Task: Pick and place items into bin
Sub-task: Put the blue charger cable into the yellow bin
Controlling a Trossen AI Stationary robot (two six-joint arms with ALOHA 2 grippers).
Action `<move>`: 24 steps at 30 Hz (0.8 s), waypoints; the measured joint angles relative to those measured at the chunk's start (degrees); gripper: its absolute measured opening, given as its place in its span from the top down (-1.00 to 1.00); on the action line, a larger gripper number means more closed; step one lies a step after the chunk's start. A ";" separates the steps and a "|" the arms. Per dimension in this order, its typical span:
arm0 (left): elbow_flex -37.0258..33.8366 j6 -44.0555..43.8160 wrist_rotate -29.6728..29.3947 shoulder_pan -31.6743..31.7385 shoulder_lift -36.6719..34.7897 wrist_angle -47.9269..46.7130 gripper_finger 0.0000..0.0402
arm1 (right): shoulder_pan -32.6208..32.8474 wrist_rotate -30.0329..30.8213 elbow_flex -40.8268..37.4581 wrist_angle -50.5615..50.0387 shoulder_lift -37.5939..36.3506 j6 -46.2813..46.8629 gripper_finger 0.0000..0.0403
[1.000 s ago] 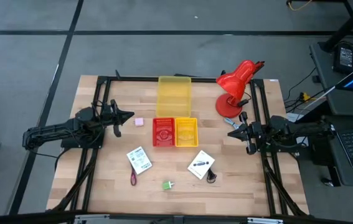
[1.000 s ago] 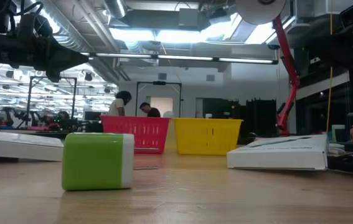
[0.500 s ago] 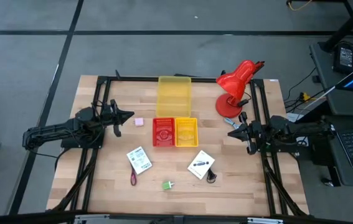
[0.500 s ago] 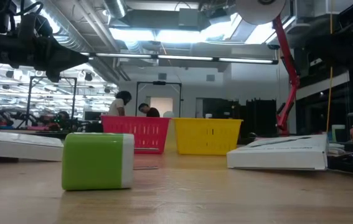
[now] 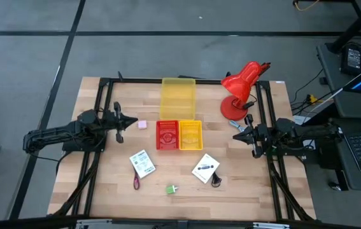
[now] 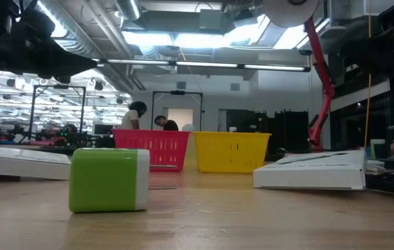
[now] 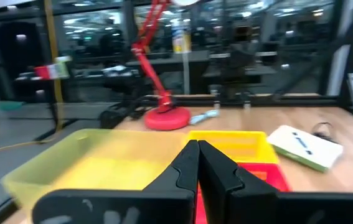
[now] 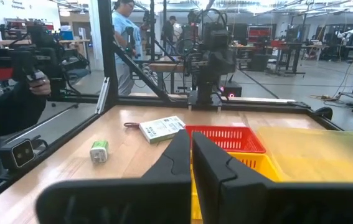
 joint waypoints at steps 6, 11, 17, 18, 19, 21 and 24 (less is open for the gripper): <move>0.00 -1.52 3.08 0.00 0.03 0.63 0.98 | -0.02 0.00 0.02 0.02 0.00 0.53 1.00; 0.02 -5.42 3.63 -1.18 2.15 0.65 0.98 | -0.01 -0.02 0.01 -0.24 0.04 3.42 1.00; 0.02 -6.75 2.12 -4.86 6.14 0.63 0.98 | -0.01 0.00 0.00 -1.62 0.04 4.60 1.00; 0.02 -6.95 1.81 -5.39 6.59 0.65 0.98 | 0.00 -0.02 0.02 -1.58 0.04 4.76 1.00; 0.02 -7.02 1.26 -5.89 6.96 0.67 0.98 | -0.02 0.00 0.02 -1.49 0.04 4.79 1.00; 0.02 -7.08 -0.49 -6.71 7.40 1.10 0.98 | 0.00 0.18 0.02 -1.11 0.04 4.77 1.00; 0.02 -7.04 -0.91 -7.56 7.75 3.10 0.98 | -0.02 1.57 0.02 -1.06 0.11 4.77 1.00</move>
